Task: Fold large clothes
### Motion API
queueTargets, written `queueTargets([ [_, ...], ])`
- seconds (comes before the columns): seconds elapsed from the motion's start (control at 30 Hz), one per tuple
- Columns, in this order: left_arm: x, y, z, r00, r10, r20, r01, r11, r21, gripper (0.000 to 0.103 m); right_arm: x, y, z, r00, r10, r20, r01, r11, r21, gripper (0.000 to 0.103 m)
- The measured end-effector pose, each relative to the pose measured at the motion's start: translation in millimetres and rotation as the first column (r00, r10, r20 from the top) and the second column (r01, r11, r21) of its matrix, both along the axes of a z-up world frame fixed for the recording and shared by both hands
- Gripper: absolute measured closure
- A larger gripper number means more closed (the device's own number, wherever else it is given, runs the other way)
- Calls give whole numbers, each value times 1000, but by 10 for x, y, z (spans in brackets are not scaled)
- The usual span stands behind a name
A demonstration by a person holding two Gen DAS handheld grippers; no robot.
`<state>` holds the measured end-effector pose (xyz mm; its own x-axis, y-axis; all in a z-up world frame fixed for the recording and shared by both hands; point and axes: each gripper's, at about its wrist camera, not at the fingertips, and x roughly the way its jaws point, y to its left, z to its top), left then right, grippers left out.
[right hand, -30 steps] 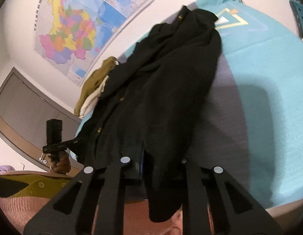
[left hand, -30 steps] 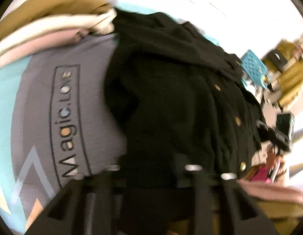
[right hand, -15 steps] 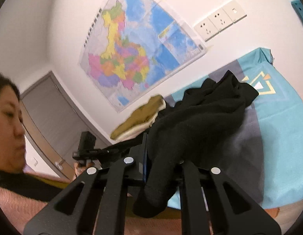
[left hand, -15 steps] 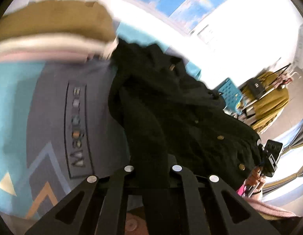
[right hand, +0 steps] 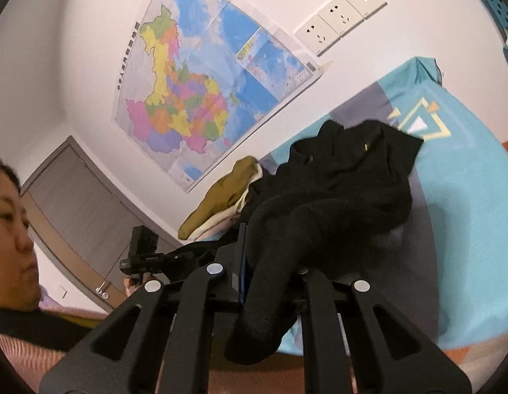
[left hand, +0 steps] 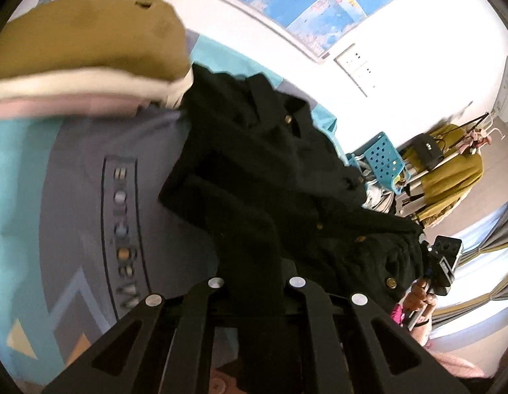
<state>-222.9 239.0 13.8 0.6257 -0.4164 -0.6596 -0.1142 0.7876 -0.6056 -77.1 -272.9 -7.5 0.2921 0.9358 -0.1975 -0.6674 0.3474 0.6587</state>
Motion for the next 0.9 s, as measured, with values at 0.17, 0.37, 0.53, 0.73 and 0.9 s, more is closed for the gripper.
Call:
queueTargets([
  [0.17,295,124,338,999,-5,38,4,1000,18,96,381,91,259,1000,-10,-5,10,999,36,92],
  [0.37,1075,301,643,1000,-3,4,3,998,60,96,1154,283,445,995,-47,-86,52,997,57,92],
  [0.53,1876,511,569,997,14,-70,-10,998,60,96,1950,457,384,976,-120,-184,131,990,51,92],
  [0.73,2707,641,13,966,36,-256,-23,998,53,95,2613,754,-15,936,-188,-298,174,982,-71,92],
  [0.9,3026,704,-328,940,27,-339,-21,1000,21,91,2896,818,-254,901,-247,-356,213,968,-131,89],
])
